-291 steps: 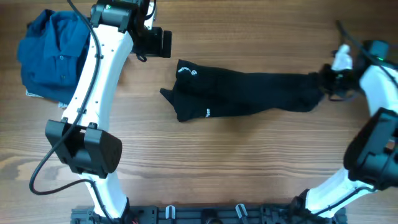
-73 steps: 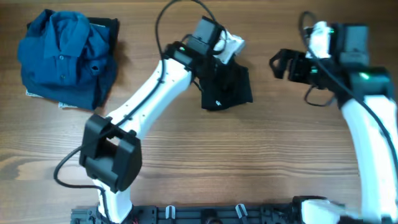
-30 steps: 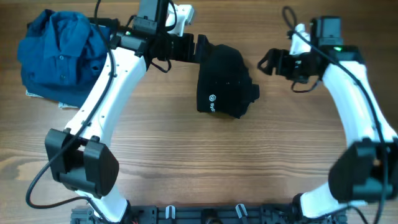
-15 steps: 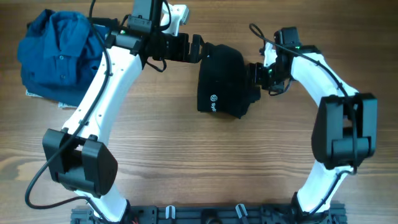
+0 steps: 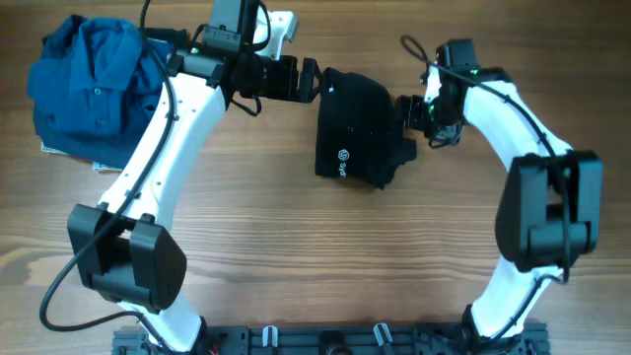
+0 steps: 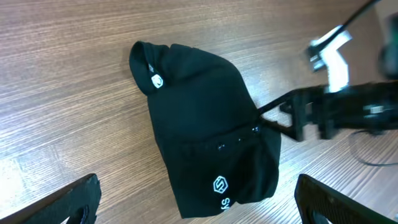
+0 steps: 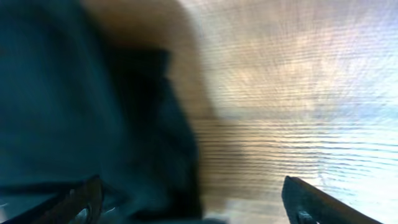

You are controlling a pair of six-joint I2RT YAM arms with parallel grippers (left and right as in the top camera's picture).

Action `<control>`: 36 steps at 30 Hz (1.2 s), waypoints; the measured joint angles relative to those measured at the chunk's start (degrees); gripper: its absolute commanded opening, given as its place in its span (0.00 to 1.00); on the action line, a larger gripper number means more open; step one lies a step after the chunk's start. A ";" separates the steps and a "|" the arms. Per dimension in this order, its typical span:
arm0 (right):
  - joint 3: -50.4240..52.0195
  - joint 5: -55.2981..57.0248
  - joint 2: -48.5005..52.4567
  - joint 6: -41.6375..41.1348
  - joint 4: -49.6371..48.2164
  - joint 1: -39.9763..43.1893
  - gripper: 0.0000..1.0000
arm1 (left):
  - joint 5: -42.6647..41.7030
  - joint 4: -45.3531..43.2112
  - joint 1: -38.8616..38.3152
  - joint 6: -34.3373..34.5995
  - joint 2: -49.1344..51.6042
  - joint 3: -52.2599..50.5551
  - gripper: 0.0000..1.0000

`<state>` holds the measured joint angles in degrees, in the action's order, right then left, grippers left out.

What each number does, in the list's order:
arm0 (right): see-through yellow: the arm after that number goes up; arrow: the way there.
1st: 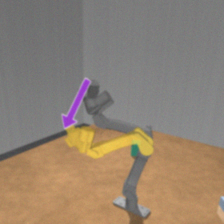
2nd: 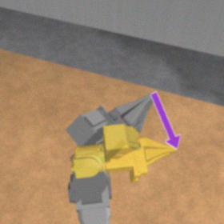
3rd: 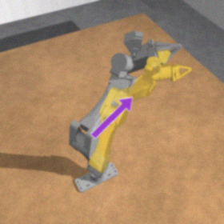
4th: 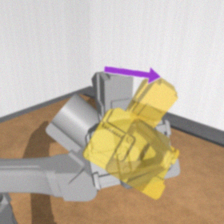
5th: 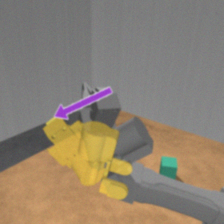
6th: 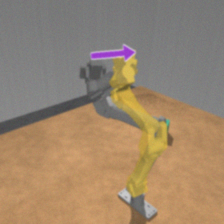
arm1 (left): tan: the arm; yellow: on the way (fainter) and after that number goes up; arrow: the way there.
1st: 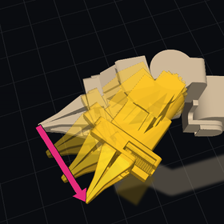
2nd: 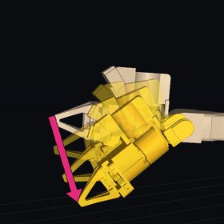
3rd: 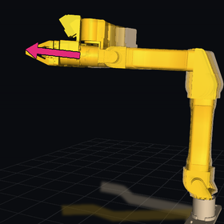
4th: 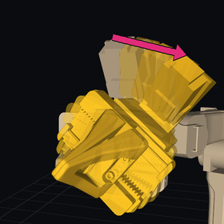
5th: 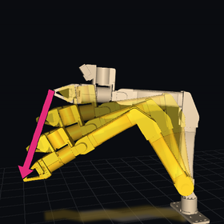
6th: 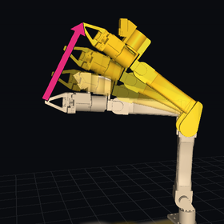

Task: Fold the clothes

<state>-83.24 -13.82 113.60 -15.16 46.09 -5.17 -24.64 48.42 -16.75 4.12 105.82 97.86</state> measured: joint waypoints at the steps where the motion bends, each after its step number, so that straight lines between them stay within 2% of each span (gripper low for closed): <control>1: -1.27 -0.33 -1.51 0.00 0.61 0.00 0.98 | 0.00 0.22 0.00 0.00 0.00 0.00 1.00; 6: -8.09 -1.46 -12.04 0.00 2.19 0.94 0.99 | 0.22 1.36 -0.50 0.00 0.00 0.00 1.00; 11: -10.43 -1.86 -20.11 0.04 4.94 6.38 0.99 | 0.44 1.68 -4.09 0.00 0.00 0.00 1.00; 18: -10.25 -1.81 -19.80 1.20 10.47 11.89 1.00 | 0.42 1.68 -7.69 -1.03 0.00 0.00 1.00; 24: -10.25 -1.84 -19.80 1.79 11.61 14.88 1.00 | 0.70 1.60 -10.08 -6.82 0.85 0.00 1.00; 30: -10.25 -1.99 -19.80 1.79 12.31 18.21 1.00 | 0.96 0.00 -14.01 -9.49 4.90 0.00 1.00; 34: -10.25 -2.25 -19.80 2.01 13.11 18.49 1.00 | 1.53 -1.16 -14.69 -9.62 6.45 0.00 1.00; 36: -10.25 -2.29 -19.80 2.01 13.09 18.47 1.00 | 2.82 -2.38 -14.16 -7.15 6.47 -0.02 1.00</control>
<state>-93.49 -16.12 93.80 -13.15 59.18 13.30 -21.82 46.04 -30.92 -3.03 112.29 97.84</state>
